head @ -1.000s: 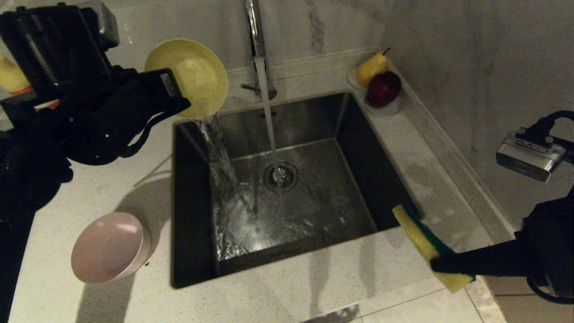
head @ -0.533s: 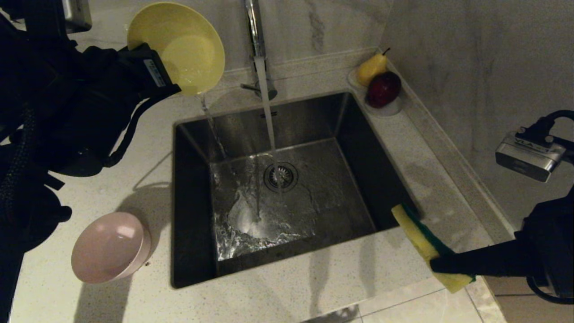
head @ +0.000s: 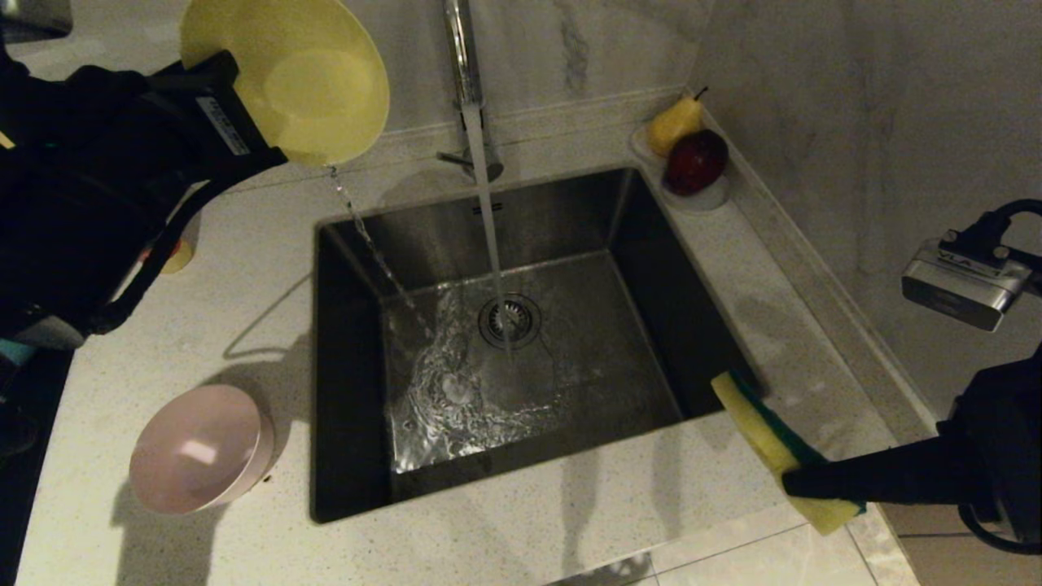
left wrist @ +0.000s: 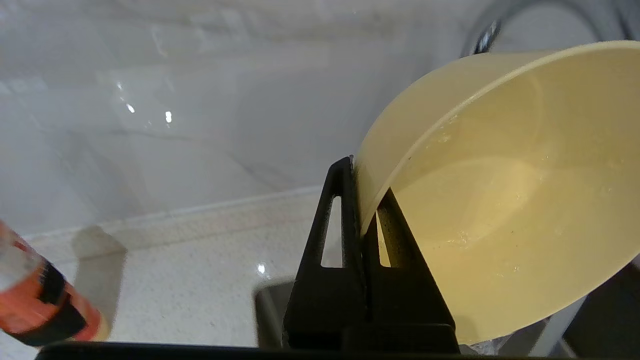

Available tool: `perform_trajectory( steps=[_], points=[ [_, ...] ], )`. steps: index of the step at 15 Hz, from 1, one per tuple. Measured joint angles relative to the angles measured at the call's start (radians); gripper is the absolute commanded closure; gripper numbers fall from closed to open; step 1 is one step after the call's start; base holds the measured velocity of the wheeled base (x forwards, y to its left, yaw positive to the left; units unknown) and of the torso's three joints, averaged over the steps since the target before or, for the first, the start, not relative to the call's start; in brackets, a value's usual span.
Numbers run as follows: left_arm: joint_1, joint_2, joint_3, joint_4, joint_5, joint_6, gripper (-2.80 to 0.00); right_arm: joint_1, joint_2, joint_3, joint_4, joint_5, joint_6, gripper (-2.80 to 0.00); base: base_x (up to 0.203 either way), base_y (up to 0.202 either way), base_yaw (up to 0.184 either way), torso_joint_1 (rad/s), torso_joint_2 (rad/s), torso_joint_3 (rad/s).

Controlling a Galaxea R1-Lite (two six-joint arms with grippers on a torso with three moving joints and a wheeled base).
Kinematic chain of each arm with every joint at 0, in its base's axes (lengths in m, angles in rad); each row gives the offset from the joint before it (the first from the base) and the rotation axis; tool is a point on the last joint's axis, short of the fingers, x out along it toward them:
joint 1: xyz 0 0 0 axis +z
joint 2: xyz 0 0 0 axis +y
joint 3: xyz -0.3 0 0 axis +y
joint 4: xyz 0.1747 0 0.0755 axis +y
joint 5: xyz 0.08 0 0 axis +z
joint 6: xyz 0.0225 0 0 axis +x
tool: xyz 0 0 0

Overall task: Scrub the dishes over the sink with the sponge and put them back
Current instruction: Wash the bowl, then wipe the bowl

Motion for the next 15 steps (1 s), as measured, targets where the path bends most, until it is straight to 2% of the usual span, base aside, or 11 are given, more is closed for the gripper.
perform_trajectory(
  steps=[3, 6, 8, 10, 13, 15],
  points=[
    [0.000, -0.022, 0.004, 0.010, 0.004, -0.007, 0.00, 0.003, -0.004, 0.003, 0.000, 0.000, 0.000, 0.00, 0.000, 0.000, 0.000, 0.000, 0.00, 0.000],
    [0.000, -0.034, 0.013, 0.142, 0.029, -0.030, 0.00, 0.004, -0.009, -0.006, 0.000, 0.021, -0.001, 0.00, 0.000, 0.000, 0.000, 0.000, 0.00, 0.000],
    [-0.001, -0.036, 0.008, 0.316, 0.037, -0.115, 0.00, 0.006, -0.011, -0.025, 0.001, 0.068, 0.000, 0.00, 0.000, 0.000, 0.000, 0.000, 0.00, 0.000],
    [-0.003, -0.047, -0.014, 0.520, 0.017, -0.220, 0.00, 0.016, -0.011, -0.053, 0.005, 0.084, 0.000, 0.00, 0.000, 0.000, 0.000, 0.000, 0.00, 0.000],
    [-0.005, -0.091, -0.048, 0.930, -0.113, -0.330, 0.00, 0.061, -0.002, -0.072, 0.004, 0.089, 0.000, 0.00, 0.000, 0.000, 0.000, 0.000, 0.00, 0.000],
    [-0.008, -0.113, -0.078, 1.167, -0.238, -0.456, 0.00, 0.101, 0.020, -0.084, 0.001, 0.088, 0.000, 0.00, 0.000, 0.000, 0.000, 0.000, 0.00, 0.000]
  ],
)
